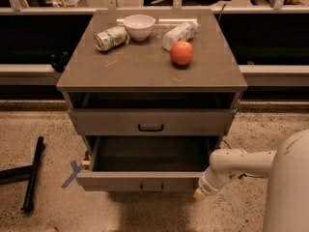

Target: Close middle drawer

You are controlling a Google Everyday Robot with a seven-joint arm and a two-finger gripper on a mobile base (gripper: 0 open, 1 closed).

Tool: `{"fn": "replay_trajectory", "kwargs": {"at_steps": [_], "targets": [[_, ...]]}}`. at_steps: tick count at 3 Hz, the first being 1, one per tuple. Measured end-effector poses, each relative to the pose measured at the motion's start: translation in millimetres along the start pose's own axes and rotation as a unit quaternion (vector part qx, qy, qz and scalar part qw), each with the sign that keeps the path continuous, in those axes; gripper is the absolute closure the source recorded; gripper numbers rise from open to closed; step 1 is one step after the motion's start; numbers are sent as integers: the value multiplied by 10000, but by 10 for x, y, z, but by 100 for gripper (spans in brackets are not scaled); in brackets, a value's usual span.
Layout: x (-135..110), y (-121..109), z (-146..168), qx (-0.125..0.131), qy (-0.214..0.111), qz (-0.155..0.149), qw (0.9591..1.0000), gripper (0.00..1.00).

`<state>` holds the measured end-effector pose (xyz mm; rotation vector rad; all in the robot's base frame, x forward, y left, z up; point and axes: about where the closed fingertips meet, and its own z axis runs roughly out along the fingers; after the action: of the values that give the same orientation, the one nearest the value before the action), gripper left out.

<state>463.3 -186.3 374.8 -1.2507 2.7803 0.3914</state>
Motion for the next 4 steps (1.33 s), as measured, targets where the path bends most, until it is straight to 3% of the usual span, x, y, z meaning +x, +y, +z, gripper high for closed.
{"fn": "replay_trajectory", "kwargs": {"at_steps": [1, 2, 3, 4], "targets": [[-212, -197, 39, 188, -296, -91, 9993, 100], [-554, -531, 61, 424, -738, -217, 9961, 100], [-734, -678, 62, 505, -965, -265, 9937, 100], [-1060, -899, -31, 661, -1341, -369, 9881, 100]]}}
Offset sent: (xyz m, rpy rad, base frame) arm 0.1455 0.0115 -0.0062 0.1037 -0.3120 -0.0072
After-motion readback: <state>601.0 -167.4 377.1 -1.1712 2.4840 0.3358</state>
